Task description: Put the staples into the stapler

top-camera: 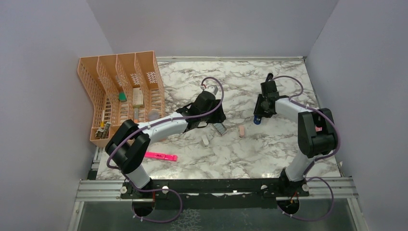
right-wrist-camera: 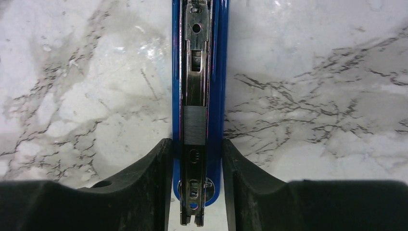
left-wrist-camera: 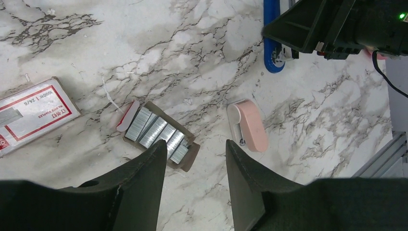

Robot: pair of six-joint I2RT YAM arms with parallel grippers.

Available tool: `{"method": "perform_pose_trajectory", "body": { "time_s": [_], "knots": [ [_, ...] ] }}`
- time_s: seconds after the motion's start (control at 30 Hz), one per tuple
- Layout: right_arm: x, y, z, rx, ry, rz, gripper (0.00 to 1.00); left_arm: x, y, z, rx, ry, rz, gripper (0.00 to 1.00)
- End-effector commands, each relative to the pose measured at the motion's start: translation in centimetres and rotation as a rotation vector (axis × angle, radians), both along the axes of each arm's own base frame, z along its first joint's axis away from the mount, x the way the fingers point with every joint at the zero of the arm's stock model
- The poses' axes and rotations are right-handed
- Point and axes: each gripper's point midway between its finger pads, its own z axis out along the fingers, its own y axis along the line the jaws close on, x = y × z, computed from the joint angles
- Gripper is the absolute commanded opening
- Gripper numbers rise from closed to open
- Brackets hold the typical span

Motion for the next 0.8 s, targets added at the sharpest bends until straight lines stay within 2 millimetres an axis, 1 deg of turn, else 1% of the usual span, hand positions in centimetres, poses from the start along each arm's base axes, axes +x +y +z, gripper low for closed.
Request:
{"method": "perform_pose_trajectory", "body": {
  "time_s": [0.0, 0.17, 0.3, 0.4, 0.5, 0.57, 0.63, 0.77],
  "knots": [
    [-0.6, 4.0, -0.5, 0.093, 0.013, 0.142, 0.35, 0.7, -1.2, 1.3, -0.043, -0.023, -0.032, 0.50],
    [-1.8, 7.7, -1.0, 0.079, 0.031, 0.244, 0.35, 0.9, -2.4, 0.8, -0.113, 0.029, -0.071, 0.50],
    [-2.3, 9.5, -1.4, 0.066, 0.029, 0.311, 0.35, 1.4, -2.9, 0.1, -0.121, 0.052, -0.074, 0.50],
    [-2.1, 9.5, -1.6, 0.046, 0.036, 0.314, 0.36, 1.8, -3.2, -0.5, -0.130, 0.074, -0.066, 0.50],
    [-1.4, 9.0, -1.0, 0.013, 0.025, 0.279, 0.42, 2.3, -3.2, -0.9, -0.135, 0.084, -0.055, 0.50],
    [-0.8, 9.0, 0.0, 0.009, 0.006, 0.263, 0.48, 2.7, -3.3, -1.1, -0.135, 0.087, -0.050, 0.50],
    [0.1, 9.1, 1.4, 0.010, -0.030, 0.249, 0.56, 3.0, -3.3, -1.3, -0.133, 0.089, -0.042, 0.50],
    [2.9, 9.1, 5.6, -0.012, -0.143, 0.209, 0.70, 3.7, -3.4, -1.4, -0.132, 0.092, -0.030, 0.50]
  ]
}}
